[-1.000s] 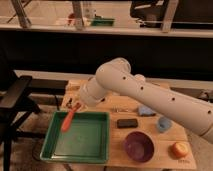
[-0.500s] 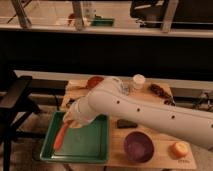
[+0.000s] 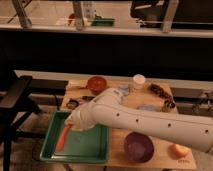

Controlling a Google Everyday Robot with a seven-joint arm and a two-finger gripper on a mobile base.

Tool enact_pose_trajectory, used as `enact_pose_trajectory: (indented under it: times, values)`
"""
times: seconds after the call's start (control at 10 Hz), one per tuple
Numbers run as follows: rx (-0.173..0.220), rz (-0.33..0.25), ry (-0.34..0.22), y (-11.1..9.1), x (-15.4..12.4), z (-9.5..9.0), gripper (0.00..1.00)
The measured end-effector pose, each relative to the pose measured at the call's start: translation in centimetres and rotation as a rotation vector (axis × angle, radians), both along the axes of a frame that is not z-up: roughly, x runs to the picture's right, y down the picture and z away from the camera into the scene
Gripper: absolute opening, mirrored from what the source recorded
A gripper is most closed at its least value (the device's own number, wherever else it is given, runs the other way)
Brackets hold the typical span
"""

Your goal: Place pepper in tray

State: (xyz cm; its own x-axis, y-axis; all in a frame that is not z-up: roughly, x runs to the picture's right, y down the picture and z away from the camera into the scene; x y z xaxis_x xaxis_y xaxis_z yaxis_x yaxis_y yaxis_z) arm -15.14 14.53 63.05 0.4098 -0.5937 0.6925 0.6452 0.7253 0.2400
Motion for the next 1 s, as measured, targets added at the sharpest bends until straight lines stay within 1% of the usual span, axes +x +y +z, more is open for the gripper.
enact_pose_trajectory:
  times: [0.2,0.5,0.7,1.0]
  values:
    - [0.007,0.012,0.006,0.2,0.0,1.1,0.00]
    - [0.011,0.026,0.025,0.6,0.1,4.2,0.00]
    - [0.006,0.040,0.046,0.8,0.7,5.9,0.00]
    - [0.001,0.045,0.086,1.2,1.4,8.0,0.00]
